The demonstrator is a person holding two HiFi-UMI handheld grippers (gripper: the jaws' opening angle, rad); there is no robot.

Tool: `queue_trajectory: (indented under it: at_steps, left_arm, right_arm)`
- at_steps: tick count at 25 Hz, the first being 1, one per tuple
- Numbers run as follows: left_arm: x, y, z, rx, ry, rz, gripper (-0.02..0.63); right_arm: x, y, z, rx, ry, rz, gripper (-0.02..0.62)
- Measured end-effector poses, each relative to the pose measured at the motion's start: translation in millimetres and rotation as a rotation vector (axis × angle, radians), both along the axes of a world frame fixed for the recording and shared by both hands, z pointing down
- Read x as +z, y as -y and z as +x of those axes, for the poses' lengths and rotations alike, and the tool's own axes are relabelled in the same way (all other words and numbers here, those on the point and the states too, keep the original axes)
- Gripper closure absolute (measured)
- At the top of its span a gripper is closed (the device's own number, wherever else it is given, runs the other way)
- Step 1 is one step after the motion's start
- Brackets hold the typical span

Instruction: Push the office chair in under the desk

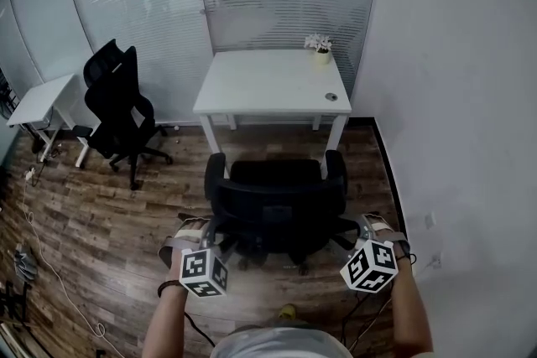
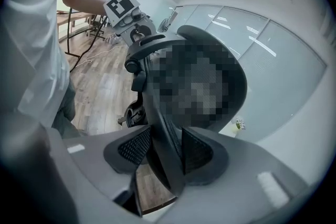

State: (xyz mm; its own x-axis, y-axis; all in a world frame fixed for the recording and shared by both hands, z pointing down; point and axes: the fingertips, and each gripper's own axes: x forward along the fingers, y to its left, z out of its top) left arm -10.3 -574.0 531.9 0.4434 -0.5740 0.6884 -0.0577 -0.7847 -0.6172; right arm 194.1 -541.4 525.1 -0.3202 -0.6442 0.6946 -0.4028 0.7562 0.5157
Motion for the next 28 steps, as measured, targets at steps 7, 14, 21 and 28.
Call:
queue_trajectory:
  at_steps: [7, 14, 21, 28]
  left_arm:
    - [-3, 47, 13, -0.001, -0.001, -0.004, 0.417]
    - [-3, 86, 16, -0.006, 0.003, -0.023, 0.416]
    - [-2, 111, 14, -0.014, 0.002, -0.019, 0.416]
    - [-3, 146, 19, 0.003, 0.000, 0.013, 0.414]
  right_arm:
    - [-3, 47, 13, -0.010, 0.009, 0.005, 0.410]
    - [-3, 85, 16, -0.016, 0.032, -0.017, 0.410]
    - [-2, 111, 14, -0.008, 0.040, -0.025, 0.408]
    - [-1, 147, 20, 0.002, 0.025, -0.062, 0.407]
